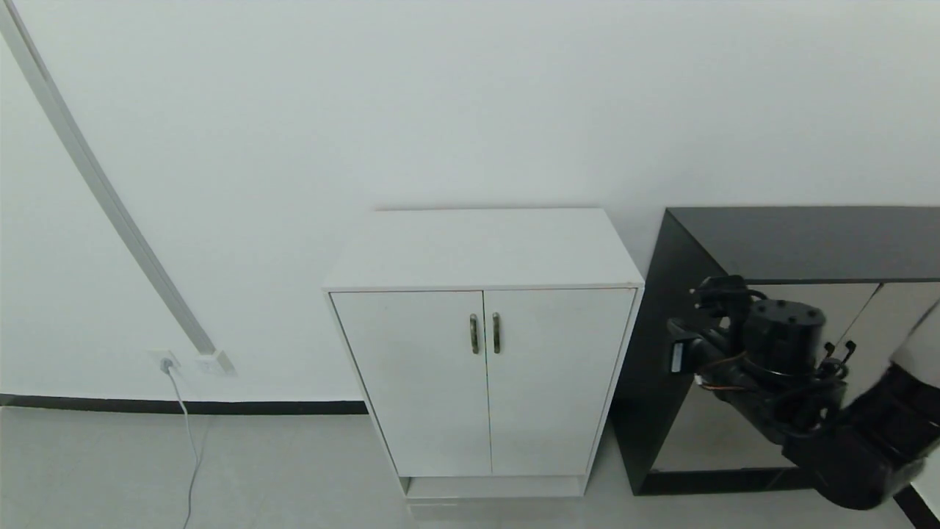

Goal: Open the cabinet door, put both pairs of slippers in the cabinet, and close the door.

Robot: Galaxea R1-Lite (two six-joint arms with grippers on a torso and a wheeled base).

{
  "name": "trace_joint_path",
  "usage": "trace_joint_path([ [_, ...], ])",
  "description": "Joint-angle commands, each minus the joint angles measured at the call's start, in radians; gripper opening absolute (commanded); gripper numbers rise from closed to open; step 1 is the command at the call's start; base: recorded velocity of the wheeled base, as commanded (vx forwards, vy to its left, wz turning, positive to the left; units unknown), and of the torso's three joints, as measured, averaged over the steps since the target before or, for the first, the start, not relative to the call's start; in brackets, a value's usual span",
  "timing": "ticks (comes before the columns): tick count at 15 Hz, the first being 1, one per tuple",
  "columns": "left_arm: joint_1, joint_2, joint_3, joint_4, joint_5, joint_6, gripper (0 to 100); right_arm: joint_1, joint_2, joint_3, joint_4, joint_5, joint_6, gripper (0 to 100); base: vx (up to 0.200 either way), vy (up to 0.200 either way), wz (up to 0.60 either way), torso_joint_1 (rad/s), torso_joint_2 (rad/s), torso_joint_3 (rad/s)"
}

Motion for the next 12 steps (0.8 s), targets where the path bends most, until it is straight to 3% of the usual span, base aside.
trace_joint_path([
  [1,0.001,0.001,0.000,0.000,0.001,-0.001,0,-0.114,-0.239,0.193,-0.027,0.016,-0.023,0,0.000,0.000,0.00,0.000,0.00,0.000],
  [4,0.001,0.001,0.000,0.000,0.001,0.001,0,-0.227,-0.466,0.388,-0.013,0.082,-0.064,0,0.000,0.000,0.00,0.000,0.00,0.000],
  [7,0.001,0.001,0.000,0.000,0.001,-0.001,0,-0.282,-0.652,0.492,0.042,0.120,-0.090,0,0.000,0.000,0.00,0.000,0.00,0.000],
  [12,0.001,0.001,0.000,0.000,0.001,-0.001,0,-0.279,-1.022,0.526,0.463,0.169,-0.090,0,0.000,0.000,0.00,0.000,0.00,0.000],
])
